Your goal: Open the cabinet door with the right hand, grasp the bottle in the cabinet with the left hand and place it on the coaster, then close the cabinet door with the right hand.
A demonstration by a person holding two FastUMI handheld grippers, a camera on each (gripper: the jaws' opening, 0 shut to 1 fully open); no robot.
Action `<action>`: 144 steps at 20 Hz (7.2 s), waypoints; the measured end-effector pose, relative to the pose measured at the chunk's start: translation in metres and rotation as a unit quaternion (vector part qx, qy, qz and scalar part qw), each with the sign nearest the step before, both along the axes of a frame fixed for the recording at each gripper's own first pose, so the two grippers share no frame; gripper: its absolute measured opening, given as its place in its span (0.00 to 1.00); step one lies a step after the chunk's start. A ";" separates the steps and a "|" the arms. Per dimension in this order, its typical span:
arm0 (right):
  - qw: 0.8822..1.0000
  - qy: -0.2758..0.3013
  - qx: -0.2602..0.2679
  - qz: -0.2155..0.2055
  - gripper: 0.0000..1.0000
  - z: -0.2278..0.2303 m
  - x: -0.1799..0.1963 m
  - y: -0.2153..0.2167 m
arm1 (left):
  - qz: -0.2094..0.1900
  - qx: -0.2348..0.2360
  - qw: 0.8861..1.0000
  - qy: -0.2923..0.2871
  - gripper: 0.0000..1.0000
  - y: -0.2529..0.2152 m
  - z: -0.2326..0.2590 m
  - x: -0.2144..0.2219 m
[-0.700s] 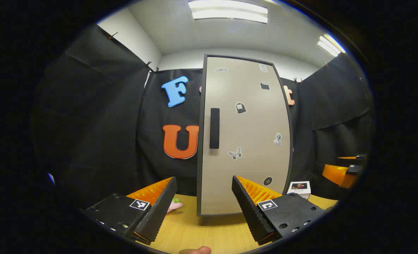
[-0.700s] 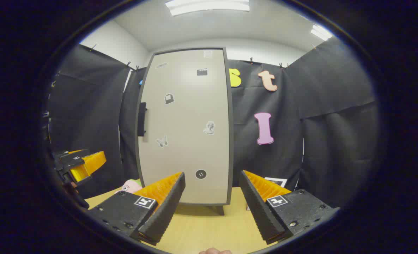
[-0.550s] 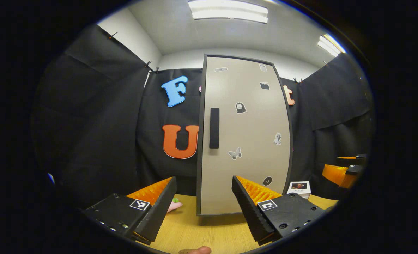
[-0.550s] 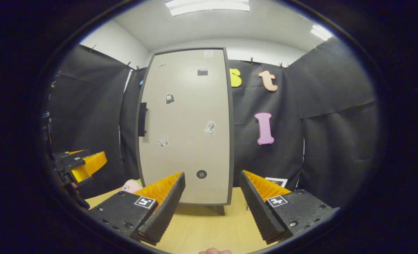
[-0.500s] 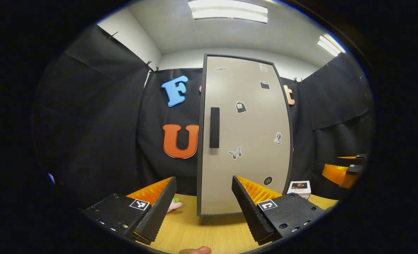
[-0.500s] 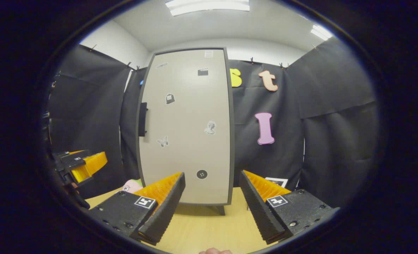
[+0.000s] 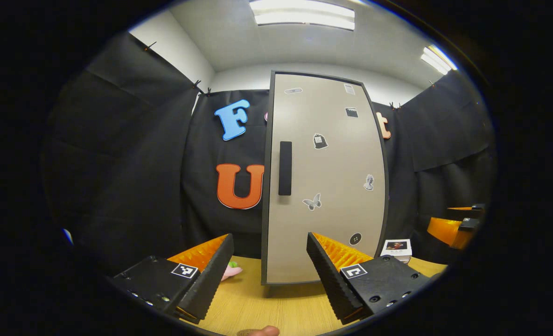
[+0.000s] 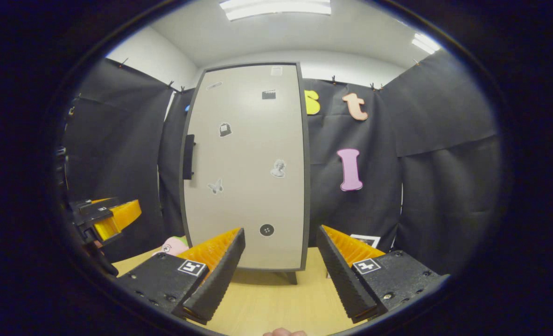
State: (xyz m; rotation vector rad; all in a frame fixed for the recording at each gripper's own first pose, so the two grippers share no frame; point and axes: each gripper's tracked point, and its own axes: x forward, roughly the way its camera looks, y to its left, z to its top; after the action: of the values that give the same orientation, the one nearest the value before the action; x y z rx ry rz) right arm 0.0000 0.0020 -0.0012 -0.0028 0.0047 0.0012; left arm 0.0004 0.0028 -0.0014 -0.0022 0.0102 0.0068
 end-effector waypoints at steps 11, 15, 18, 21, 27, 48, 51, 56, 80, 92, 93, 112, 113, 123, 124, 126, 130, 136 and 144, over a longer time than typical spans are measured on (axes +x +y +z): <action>1.000 -0.003 0.006 0.023 0.99 0.000 -0.001 0.012 | -0.001 0.001 1.000 0.003 0.95 -0.001 -0.002 0.000; 0.999 -0.011 0.003 0.048 0.99 0.009 0.000 0.021 | -0.001 0.005 1.000 0.002 0.95 -0.002 -0.001 -0.001; 0.997 -0.015 -0.009 0.074 0.99 0.027 0.014 0.031 | 0.004 0.006 1.000 0.006 0.95 -0.001 -0.004 -0.005; 0.992 -0.005 -0.014 0.124 0.96 0.046 0.034 0.056 | 0.008 0.003 1.000 0.008 0.95 0.002 -0.007 -0.013; 0.980 -0.017 -0.023 0.195 0.96 0.093 0.080 0.109 | 0.027 0.009 1.000 0.010 0.95 0.016 -0.007 -0.027; 0.964 0.042 -0.042 0.260 0.97 0.097 0.231 0.261 | 0.057 0.031 0.998 0.016 0.95 0.054 -0.003 -0.055; 0.962 0.038 -0.049 0.267 0.95 0.095 0.233 0.277 | 0.067 0.031 0.997 0.025 0.95 0.059 -0.007 -0.057; 0.968 0.018 -0.057 0.245 0.86 0.096 0.233 0.283 | 0.082 0.027 0.996 0.026 0.95 0.072 -0.008 -0.058; 0.971 0.038 -0.021 0.236 0.22 0.094 0.220 0.256 | 0.077 0.026 0.996 0.020 0.95 0.093 0.000 -0.068; 0.964 0.032 -0.022 0.264 0.22 0.094 0.200 0.235 | 0.057 0.026 0.998 0.026 0.95 0.082 -0.003 -0.068; 0.963 0.034 -0.020 0.266 0.22 0.095 0.197 0.233 | 0.053 0.025 0.998 0.026 0.95 0.078 -0.003 -0.068; 0.974 0.029 -0.010 0.223 0.21 0.102 0.159 0.182 | -0.010 0.013 0.999 0.031 0.95 0.021 -0.010 -0.056; 0.977 0.028 -0.012 0.211 0.21 0.102 0.160 0.177 | -0.013 0.012 0.999 0.033 0.95 0.019 -0.011 -0.054; 0.998 0.012 -0.010 0.058 0.16 0.105 0.161 0.112 | -0.045 0.010 0.998 0.037 0.95 -0.010 -0.015 -0.048; 0.999 0.012 -0.007 0.043 0.13 0.104 0.160 0.107 | -0.049 0.010 0.998 0.039 0.95 -0.013 -0.016 -0.048; 1.000 0.007 -0.012 0.019 0.08 0.104 0.161 0.096 | -0.054 0.010 0.998 0.039 0.95 -0.018 -0.014 -0.048; 1.000 0.009 -0.011 -0.001 0.04 0.104 0.160 0.080 | -0.064 0.010 0.997 0.039 0.95 -0.028 -0.013 -0.047; 1.000 0.003 0.011 0.007 0.04 0.104 0.158 0.081 | -0.069 0.011 0.997 0.030 0.95 -0.040 -0.004 -0.039; 1.000 -0.004 -0.011 0.007 0.06 0.102 0.150 0.069 | -0.068 0.012 0.998 0.014 0.95 -0.054 0.009 -0.022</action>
State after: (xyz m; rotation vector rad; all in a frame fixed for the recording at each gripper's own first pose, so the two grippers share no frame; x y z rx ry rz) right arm 0.1500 0.0713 0.1005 -0.0241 -0.0028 0.0158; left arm -0.0217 -0.0514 0.0080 0.0235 0.0389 -0.1292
